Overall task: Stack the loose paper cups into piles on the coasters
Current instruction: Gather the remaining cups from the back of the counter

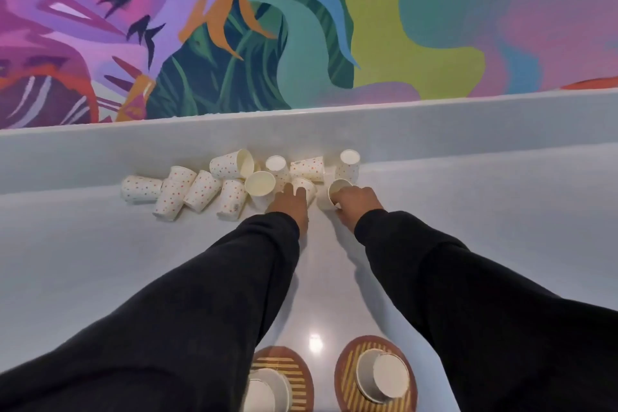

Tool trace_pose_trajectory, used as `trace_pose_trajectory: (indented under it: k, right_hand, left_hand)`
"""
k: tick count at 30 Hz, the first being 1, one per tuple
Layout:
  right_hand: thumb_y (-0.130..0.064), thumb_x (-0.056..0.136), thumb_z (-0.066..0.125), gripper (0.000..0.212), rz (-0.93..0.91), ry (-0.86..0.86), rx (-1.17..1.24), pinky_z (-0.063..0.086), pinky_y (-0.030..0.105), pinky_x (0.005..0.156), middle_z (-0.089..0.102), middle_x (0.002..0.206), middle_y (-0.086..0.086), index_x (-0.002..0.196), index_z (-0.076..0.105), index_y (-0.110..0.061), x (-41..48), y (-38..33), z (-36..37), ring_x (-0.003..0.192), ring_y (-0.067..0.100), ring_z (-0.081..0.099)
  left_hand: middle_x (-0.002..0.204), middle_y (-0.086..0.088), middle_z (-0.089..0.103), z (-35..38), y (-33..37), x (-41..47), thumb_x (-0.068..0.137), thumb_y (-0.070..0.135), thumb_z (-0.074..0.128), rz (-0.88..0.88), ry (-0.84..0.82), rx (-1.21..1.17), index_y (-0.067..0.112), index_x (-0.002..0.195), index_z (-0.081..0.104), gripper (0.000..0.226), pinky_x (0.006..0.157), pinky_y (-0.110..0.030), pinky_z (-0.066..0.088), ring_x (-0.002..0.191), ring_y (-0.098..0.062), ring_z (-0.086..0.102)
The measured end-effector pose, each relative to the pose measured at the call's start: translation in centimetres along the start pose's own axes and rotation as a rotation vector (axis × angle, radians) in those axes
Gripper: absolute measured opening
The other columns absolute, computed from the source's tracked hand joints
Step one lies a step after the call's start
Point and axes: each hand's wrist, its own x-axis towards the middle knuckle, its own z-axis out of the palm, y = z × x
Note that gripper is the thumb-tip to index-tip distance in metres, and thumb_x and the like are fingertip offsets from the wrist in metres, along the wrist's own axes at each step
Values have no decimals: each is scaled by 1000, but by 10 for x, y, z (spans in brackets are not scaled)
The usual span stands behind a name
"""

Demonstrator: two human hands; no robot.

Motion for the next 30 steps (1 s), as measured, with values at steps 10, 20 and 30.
trace_pose_trajectory:
  k: [10, 20, 30]
  right_hand:
    - [-18, 98, 64, 30, 408, 11, 754, 35, 15, 58, 58, 84, -3, 70, 56, -25, -13, 28, 2, 81, 20, 54]
    - [-17, 100, 59, 16, 553, 246, 1060, 44, 28, 82, 67, 103, 5, 103, 72, -8, -30, 59, -18, 95, 26, 59]
    - [-18, 94, 67, 9, 312, 117, 1357, 57, 52, 98, 74, 105, 14, 98, 74, -12, -63, 41, -31, 105, 37, 69]
  left_hand:
    - [143, -14, 40, 0, 6, 20, 96, 24, 62, -17, -79, -44, 9, 143, 39, 54, 99, -42, 51, 119, -34, 58]
    - [118, -8, 64, -46, 13, 0, 89, 12, 69, -28, -3, -44, 13, 123, 55, 37, 88, -35, 53, 96, -23, 61]
    - [108, -3, 63, -92, 25, -67, 81, 14, 80, 126, 6, -294, 24, 105, 52, 39, 79, -33, 50, 94, -28, 61]
